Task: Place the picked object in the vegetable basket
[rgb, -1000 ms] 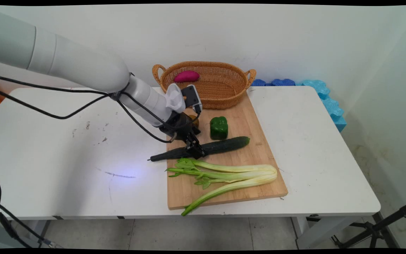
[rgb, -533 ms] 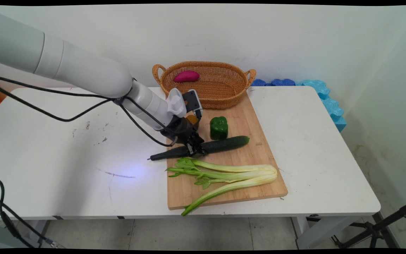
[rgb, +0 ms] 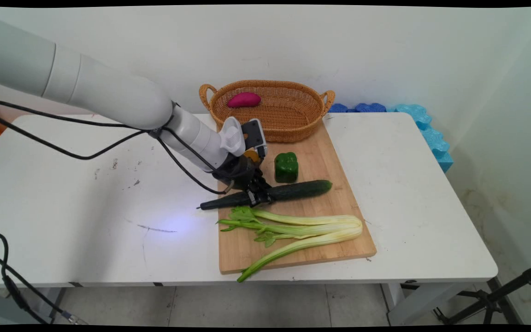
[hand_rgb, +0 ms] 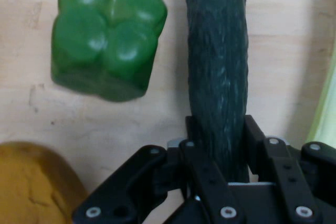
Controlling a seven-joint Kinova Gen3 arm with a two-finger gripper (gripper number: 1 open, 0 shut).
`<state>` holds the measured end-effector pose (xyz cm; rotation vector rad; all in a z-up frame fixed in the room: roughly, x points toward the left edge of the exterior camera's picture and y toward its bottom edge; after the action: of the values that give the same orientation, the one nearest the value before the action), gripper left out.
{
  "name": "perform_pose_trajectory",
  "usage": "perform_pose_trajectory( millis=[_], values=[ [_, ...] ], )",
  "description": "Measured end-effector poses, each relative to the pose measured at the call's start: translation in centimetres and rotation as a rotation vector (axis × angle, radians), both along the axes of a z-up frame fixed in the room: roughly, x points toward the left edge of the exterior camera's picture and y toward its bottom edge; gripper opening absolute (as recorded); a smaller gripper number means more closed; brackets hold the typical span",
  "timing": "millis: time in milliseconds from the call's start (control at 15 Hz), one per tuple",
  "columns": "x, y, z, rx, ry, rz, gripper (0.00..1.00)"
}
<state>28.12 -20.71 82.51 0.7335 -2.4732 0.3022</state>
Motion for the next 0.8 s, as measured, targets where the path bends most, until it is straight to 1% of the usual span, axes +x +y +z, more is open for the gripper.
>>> perform_pose_trajectory(
  millis=[200,400,800],
  values=[
    [-0.3,-0.1,1.3,-0.022,0.013,-0.022,0.00],
    [-0.4,-0.5,3.3,-0.050,0.022,-0.041,0.00],
    [0.5,-1.8,7.3,-0.104,0.009,-0.061,0.00]
  ],
)
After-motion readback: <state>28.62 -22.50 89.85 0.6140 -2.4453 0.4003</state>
